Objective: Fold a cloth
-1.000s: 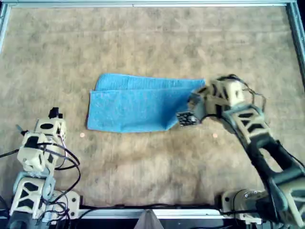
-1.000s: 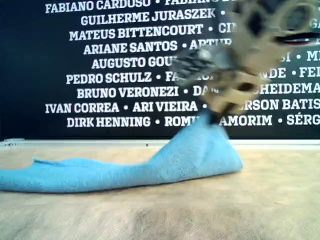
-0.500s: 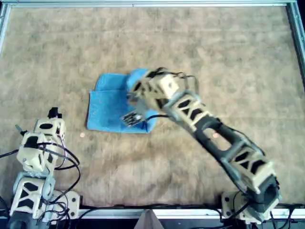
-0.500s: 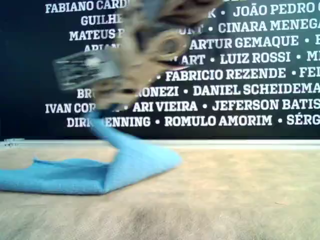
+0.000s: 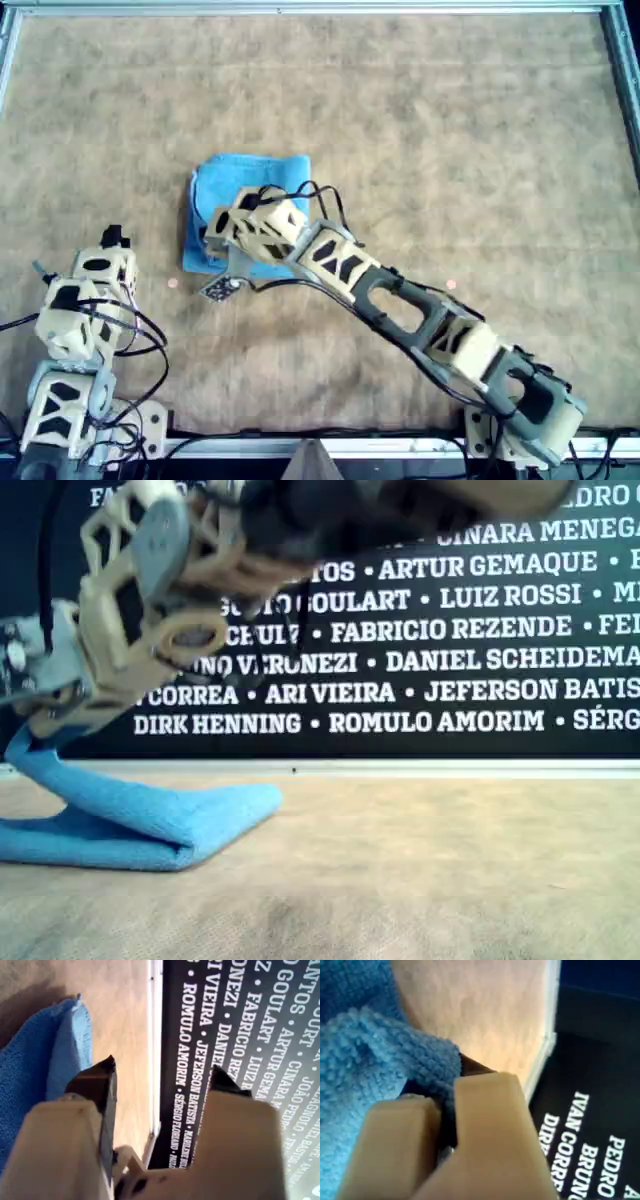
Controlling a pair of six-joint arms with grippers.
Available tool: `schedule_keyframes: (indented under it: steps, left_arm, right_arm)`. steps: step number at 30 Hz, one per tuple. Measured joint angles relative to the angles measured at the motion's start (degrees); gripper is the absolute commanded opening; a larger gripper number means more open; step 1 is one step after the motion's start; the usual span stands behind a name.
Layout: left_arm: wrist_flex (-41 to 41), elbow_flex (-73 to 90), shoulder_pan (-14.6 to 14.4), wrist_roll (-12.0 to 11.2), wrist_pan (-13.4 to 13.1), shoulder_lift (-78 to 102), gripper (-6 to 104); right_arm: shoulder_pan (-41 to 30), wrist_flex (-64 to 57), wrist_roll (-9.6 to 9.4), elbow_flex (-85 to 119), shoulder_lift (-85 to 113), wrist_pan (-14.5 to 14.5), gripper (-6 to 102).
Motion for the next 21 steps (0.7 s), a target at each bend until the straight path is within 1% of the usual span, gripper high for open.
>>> schedule_keyframes:
  steps: [3, 5, 7, 9, 14, 17, 19, 21]
  left_arm:
    - [0.0, 0.0, 0.0, 0.0, 0.0, 0.0, 66]
    - [0.0, 0.0, 0.0, 0.0, 0.0, 0.0, 66]
    - [0.0, 0.0, 0.0, 0.0, 0.0, 0.0, 66]
    - [0.0, 0.0, 0.0, 0.0, 0.0, 0.0, 66]
    - [0.0, 0.0, 0.0, 0.0, 0.1, 0.0, 66]
    - [0.0, 0.0, 0.0, -0.2, 0.2, 0.0, 66]
    - [0.0, 0.0, 0.0, -0.2, 0.2, 0.0, 66]
    - [0.0, 0.0, 0.0, -0.2, 0.2, 0.0, 66]
  right_arm:
    - [0.0, 0.0, 0.00, -0.9, -0.8, 0.0, 28]
    - [-0.1, 0.0, 0.00, -0.9, -0.8, 0.0, 38]
    - [-0.1, 2.0, -0.09, -0.9, -0.9, 0.0, 44]
    - [-0.1, 5.6, -0.53, -0.9, -0.9, 0.0, 44]
    - [-0.6, 18.5, -0.53, -0.8, 1.8, 0.0, 44]
    - [-2.8, 25.1, -0.53, -0.9, 6.0, 0.0, 43]
    - [-5.1, 29.5, -0.53, -0.9, 9.2, 0.0, 40]
    - [-7.7, 34.8, -0.53, -0.9, 12.6, 0.0, 34]
